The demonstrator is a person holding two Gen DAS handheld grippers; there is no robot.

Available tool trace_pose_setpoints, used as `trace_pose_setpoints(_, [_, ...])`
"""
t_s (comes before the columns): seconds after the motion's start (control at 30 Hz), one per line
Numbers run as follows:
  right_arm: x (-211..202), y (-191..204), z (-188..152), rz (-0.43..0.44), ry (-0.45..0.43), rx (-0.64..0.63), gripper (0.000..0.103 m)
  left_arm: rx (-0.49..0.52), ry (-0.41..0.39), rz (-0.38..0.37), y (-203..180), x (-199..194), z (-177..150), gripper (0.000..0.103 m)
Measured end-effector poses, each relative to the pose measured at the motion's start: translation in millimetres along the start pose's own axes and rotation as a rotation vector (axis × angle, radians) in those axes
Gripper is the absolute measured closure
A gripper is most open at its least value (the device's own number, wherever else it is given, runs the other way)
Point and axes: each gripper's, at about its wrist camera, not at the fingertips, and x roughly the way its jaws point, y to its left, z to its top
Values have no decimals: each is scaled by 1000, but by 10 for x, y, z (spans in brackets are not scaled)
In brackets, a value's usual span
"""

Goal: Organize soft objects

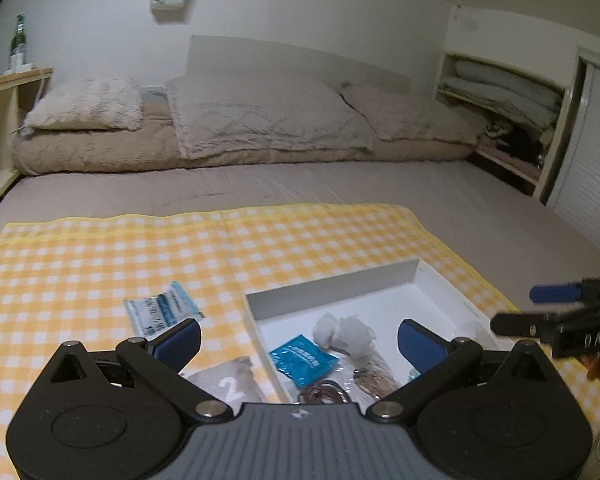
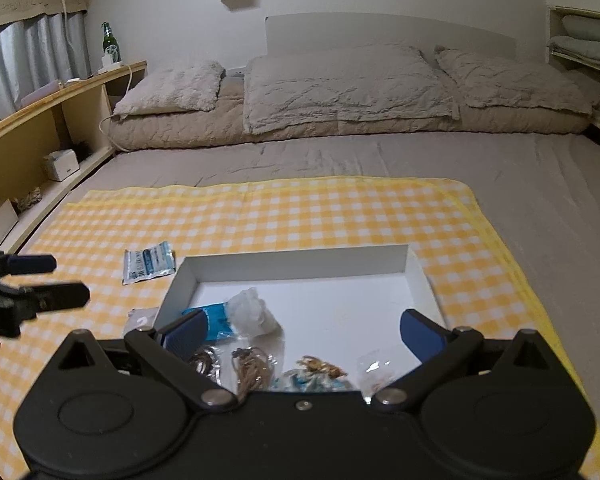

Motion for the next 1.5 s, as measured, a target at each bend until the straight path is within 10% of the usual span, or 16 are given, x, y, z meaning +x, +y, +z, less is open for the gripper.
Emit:
trace_pose_setpoints(0.93, [488,1169,70,207,35,-129,6,-64,20,167,1353,130,69,0])
trace_pose_setpoints(1.5, [917,1698,124,345,110,-291,31,-187,166,54,1967,1444,143,46])
